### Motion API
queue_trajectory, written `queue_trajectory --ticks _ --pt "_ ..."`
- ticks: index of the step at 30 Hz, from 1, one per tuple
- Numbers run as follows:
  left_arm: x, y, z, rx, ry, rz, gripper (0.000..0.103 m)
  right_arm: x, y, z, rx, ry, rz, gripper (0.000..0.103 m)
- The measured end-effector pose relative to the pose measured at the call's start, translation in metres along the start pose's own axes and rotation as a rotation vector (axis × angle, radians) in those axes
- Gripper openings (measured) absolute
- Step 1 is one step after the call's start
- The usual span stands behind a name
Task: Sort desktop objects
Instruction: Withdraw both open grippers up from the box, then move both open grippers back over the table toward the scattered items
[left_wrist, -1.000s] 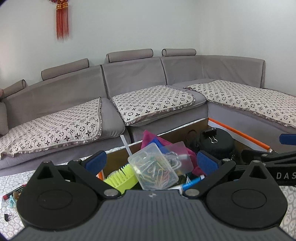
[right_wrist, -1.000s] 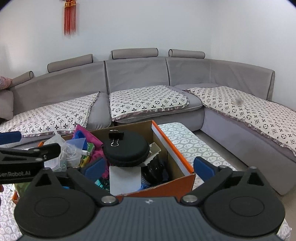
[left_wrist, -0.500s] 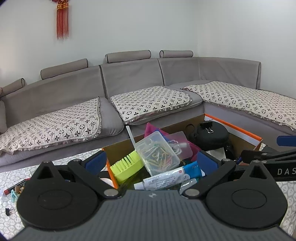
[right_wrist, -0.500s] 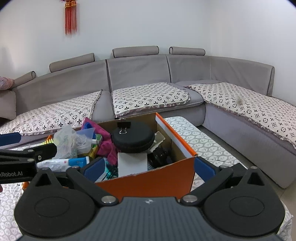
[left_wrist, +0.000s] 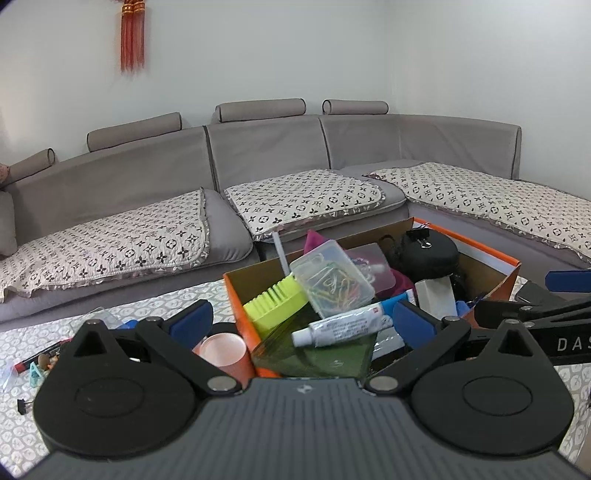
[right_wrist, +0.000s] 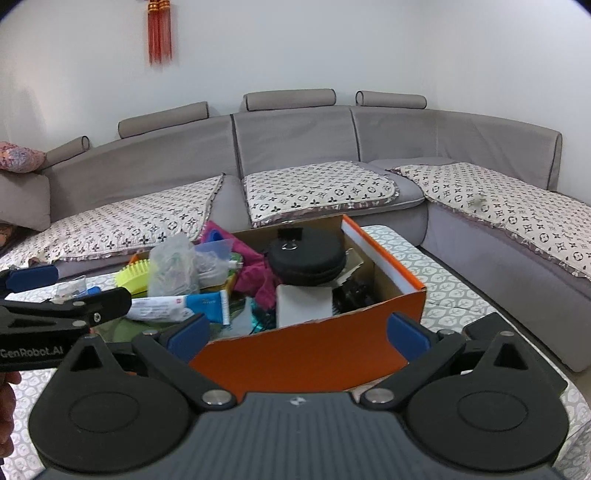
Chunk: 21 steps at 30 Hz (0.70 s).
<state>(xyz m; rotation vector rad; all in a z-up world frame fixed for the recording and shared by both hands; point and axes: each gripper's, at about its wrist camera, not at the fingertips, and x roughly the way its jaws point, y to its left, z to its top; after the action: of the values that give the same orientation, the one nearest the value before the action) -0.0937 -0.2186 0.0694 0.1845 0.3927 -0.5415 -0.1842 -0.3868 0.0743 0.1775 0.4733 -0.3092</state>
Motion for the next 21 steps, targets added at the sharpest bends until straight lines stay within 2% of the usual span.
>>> queue_trajectory --ticks 15,21 --pt "-0.022 0.012 -0.017 0.021 -0.030 0.052 0.103 -0.016 0.026 -0.012 -0.005 0.002 0.010 0.103" --pt "-0.026 0.019 -0.025 0.025 -0.015 0.079 0.103 -0.022 0.039 -0.018 0.000 0.008 0.025 0.103"
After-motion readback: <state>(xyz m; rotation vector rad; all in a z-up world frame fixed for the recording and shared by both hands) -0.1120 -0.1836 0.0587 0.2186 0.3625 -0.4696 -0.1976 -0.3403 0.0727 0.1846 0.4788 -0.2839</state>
